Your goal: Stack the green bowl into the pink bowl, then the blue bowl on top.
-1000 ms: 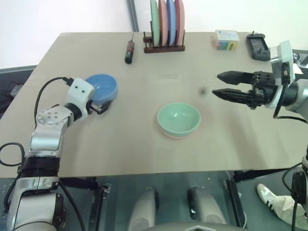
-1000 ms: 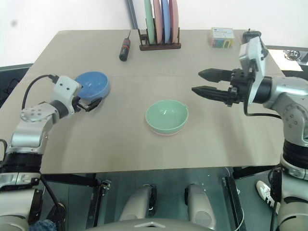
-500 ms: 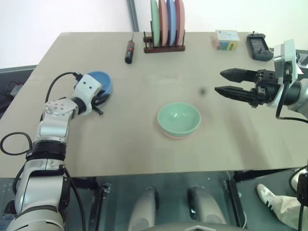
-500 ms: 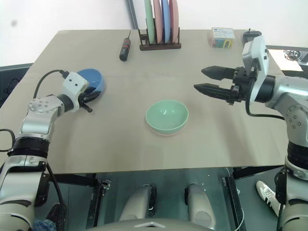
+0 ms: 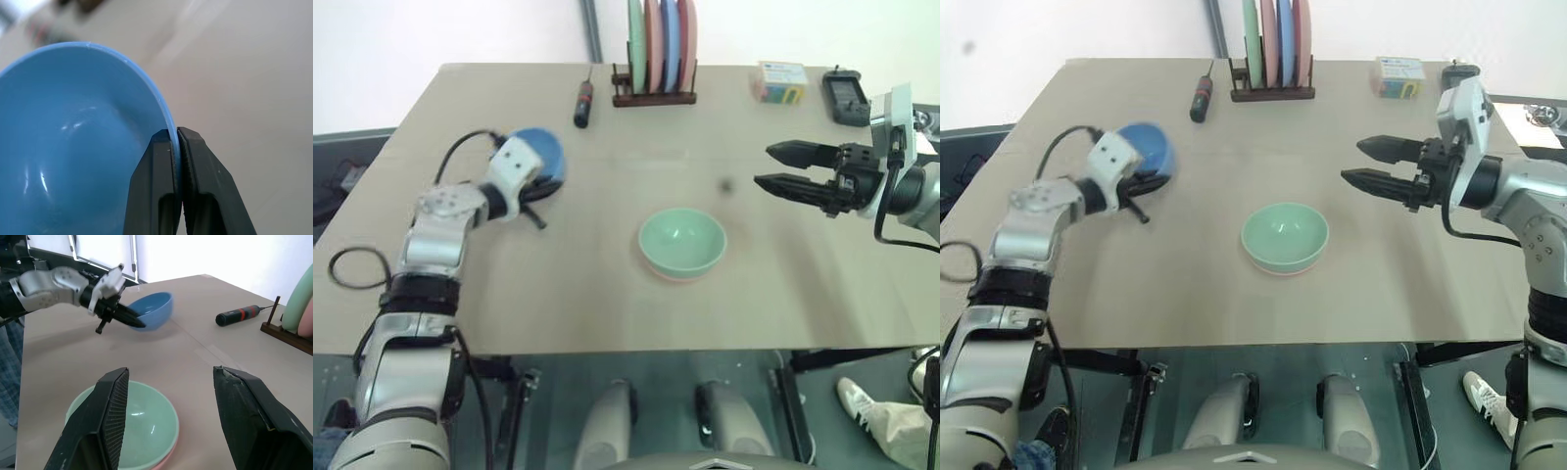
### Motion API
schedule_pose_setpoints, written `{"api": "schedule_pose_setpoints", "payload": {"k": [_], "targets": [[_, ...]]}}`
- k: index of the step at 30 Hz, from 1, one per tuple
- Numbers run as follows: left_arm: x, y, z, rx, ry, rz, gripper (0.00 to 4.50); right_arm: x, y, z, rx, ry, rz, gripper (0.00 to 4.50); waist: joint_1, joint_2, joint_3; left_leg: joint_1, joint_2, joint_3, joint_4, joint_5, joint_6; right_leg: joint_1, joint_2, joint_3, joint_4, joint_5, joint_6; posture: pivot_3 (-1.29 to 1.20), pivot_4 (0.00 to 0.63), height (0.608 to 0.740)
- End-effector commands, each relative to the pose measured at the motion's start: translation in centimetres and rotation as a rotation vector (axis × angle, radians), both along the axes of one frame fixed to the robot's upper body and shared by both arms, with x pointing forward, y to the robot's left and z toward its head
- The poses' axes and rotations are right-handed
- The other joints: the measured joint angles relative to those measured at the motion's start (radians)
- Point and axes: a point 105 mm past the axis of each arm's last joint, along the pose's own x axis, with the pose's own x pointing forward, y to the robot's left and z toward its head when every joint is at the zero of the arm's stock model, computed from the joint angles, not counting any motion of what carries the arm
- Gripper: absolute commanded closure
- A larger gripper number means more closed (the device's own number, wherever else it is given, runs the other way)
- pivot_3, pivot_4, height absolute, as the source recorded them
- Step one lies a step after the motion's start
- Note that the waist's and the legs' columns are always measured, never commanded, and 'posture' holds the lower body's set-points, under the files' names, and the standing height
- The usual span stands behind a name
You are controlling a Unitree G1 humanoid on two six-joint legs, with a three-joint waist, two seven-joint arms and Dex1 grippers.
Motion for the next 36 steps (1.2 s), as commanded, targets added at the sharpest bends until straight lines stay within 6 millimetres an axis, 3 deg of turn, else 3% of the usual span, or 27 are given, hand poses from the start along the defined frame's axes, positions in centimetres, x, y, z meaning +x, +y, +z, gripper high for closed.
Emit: {"api": "schedule_pose_setpoints", "payload": {"k": [1,4,6,10,14,20,23,24,27,36], "targets": [[-3.8,-6.5,3.8,0.048,-0.077,-0.306,4.49,-0.4,0.4,1.0,-0.005,-0.046,0.021,1.63,0.0,0.0,0.0,-0.001,0.0,0.001,0.001,0.0,0.0,-0.001,0.0,0.0,0.0,0.0,0.0,0.0,0.15,0.74],[-6.7,-10.4,4.0,0.08,-0.06,-0.506,4.49,-0.3,0.7,1.1,-0.007,-0.049,0.029,1.63,-0.003,0.001,0.0,0.0,-0.001,0.001,0.001,0.0,0.0,-0.001,-0.001,0.001,0.0,0.0,0.0,0.0,0.15,0.74],[-8.7,-11.8,3.2,0.138,-0.036,-0.625,4.49,-0.3,0.8,1.2,-0.008,-0.053,0.031,1.63,-0.006,0.001,0.0,0.0,0.0,0.001,0.001,0.0,0.0,-0.001,0.0,0.001,0.002,0.0,0.0,0.0,0.15,0.74],[-11.0,-12.3,1.3,0.256,0.03,-0.764,4.49,-0.3,0.8,1.4,-0.013,-0.062,0.029,1.63,-0.016,0.001,0.0,0.001,0.0,0.001,0.001,0.0,0.0,-0.002,0.001,0.001,0.003,0.0,0.0,0.0,0.15,0.74],[-11.1,-12.1,0.7,0.304,0.02,-0.791,4.49,-0.5,0.8,1.5,-0.015,-0.065,0.027,1.63,-0.02,0.001,0.0,0.001,0.0,0.001,0.001,0.0,0.0,-0.002,0.001,0.002,0.003,0.0,0.0,0.0,0.15,0.74],[-10.5,-11.4,0.8,0.321,-0.012,-0.77,2.56,-0.4,0.7,1.5,-0.017,-0.065,0.019,1.63,-0.02,0.001,0.0,0.0,0.0,0.001,0.001,0.0,0.0,-0.002,0.001,0.002,0.002,0.0,0.0,0.0,0.15,0.74],[-9.6,-11.1,2.5,0.226,-0.064,-0.708,1.35,-0.2,0.5,1.2,-0.027,-0.048,0.008,1.63,-0.02,0.001,0.0,0.0,0.0,0.001,0.001,0.0,0.0,-0.002,0.001,0.002,0.002,0.0,0.0,0.0,0.15,0.74],[-9.2,-10.7,3.3,0.166,-0.068,-0.673,1.01,-0.2,0.3,0.8,-0.033,-0.026,-0.003,1.63,-0.02,0.001,0.0,0.0,0.0,0.001,0.002,0.0,0.0,-0.002,0.001,0.001,0.002,0.0,0.0,0.0,0.15,0.74],[-8.4,-8.6,4.1,0.044,-0.053,-0.555,1.01,-0.1,-0.9,-0.3,-0.041,0.023,-0.043,1.63,-0.02,0.001,0.0,0.0,0.0,0.001,0.002,0.0,0.0,-0.002,0.001,0.001,0.002,0.0,0.0,0.0,0.15,0.74],[-8.6,2.2,-1.3,-0.078,0.051,-0.087,1.01,-0.4,-5.9,-5.6,-0.097,0.135,-0.15,1.63,-0.023,0.001,0.0,0.001,0.0,0.002,0.001,0.0,0.0,-0.001,0.0,0.002,0.002,0.0,0.0,0.0,0.15,0.74]]}}
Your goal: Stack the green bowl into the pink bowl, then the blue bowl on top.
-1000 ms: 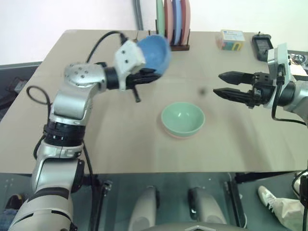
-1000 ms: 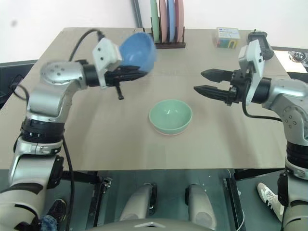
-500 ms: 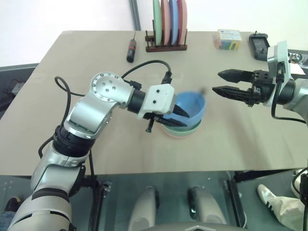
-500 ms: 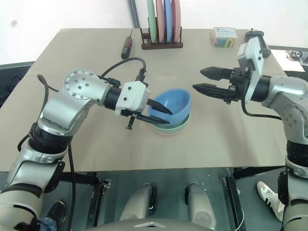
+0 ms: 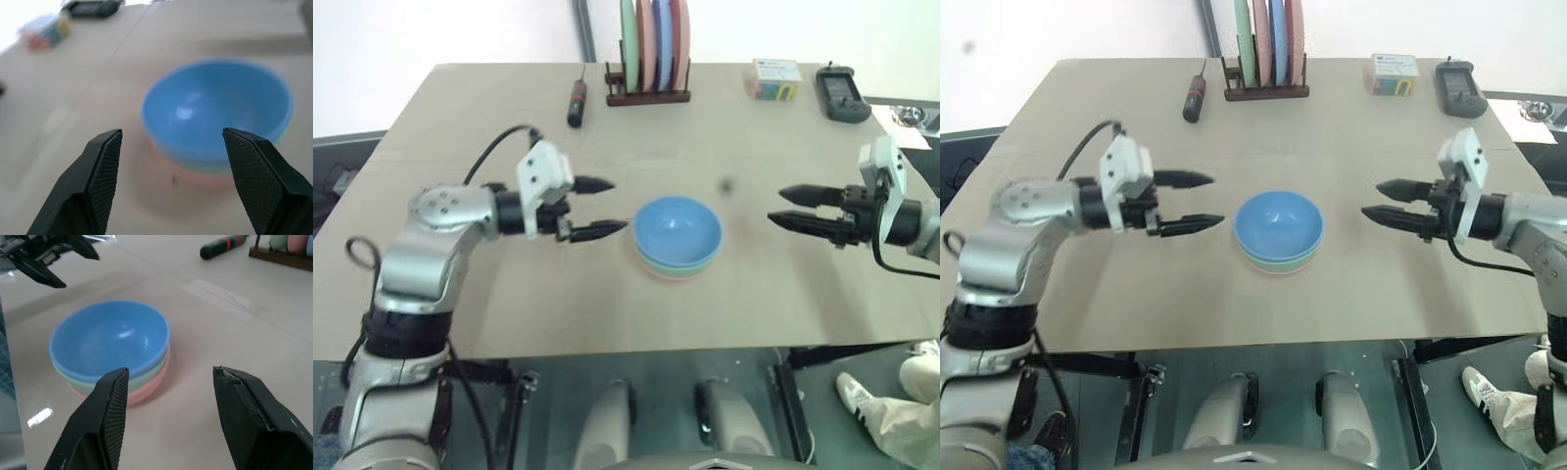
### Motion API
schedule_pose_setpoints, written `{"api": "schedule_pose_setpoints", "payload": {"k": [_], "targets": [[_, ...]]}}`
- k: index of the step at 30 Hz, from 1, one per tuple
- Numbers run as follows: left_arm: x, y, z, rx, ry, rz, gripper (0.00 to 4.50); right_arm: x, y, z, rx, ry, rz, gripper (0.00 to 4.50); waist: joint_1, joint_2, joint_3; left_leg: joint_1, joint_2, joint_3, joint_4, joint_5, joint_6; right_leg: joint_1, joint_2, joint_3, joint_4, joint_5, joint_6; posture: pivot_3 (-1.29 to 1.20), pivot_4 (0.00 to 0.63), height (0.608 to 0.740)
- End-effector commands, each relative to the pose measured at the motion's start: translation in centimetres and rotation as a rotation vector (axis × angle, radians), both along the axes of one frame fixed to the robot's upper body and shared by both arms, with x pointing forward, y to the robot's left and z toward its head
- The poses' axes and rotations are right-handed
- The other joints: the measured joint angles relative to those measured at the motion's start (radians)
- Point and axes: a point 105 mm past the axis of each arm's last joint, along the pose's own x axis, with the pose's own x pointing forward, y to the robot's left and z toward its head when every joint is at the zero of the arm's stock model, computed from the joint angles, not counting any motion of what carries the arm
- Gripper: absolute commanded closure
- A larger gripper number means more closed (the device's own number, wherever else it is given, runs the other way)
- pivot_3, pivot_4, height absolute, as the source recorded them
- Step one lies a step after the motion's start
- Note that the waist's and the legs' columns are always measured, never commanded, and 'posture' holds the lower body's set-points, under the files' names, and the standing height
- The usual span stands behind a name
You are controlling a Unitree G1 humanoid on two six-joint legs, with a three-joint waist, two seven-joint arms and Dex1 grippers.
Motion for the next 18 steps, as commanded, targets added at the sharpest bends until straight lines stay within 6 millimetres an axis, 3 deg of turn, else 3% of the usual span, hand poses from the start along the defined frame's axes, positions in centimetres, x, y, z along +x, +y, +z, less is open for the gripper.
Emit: {"api": "schedule_pose_setpoints", "payload": {"k": [1,4,9,18], "targets": [[-1.2,3.7,0.4,-0.037,-0.068,0.151,1.01,-0.5,-2.5,-0.9,-0.051,-0.049,-0.017,1.63,0.001,0.0,0.0,0.0,0.0,0.0,0.0,0.0,0.0,0.0,0.0,0.0,0.0,0.0,0.0,0.0,0.15,0.74],[-2.8,5.3,-0.5,-0.073,-0.05,0.215,1.01,-1.5,-4.2,-3.4,-0.163,-0.043,0.034,1.63,0.009,0.0,0.0,0.002,0.0,0.0,0.0,0.0,0.0,0.002,0.0,0.0,-0.001,0.0,0.0,0.0,0.15,0.74],[-5.7,6.0,-0.6,-0.144,-0.033,0.245,1.01,-2.1,-6.0,-4.6,-0.187,-0.058,0.063,1.63,0.006,0.0,0.0,0.008,0.001,0.003,0.0,0.0,0.0,0.007,-0.001,0.001,-0.001,0.0,0.0,0.0,0.15,0.74],[-6.9,6.5,-1.4,-0.147,-0.028,0.274,1.01,-1.9,-7.2,-6.0,-0.17,-0.086,0.059,1.63,0.003,0.0,0.0,0.014,0.001,0.005,-0.001,0.0,0.0,0.011,0.0,0.004,0.0,-0.004,-0.001,0.0,0.15,0.74]]}}
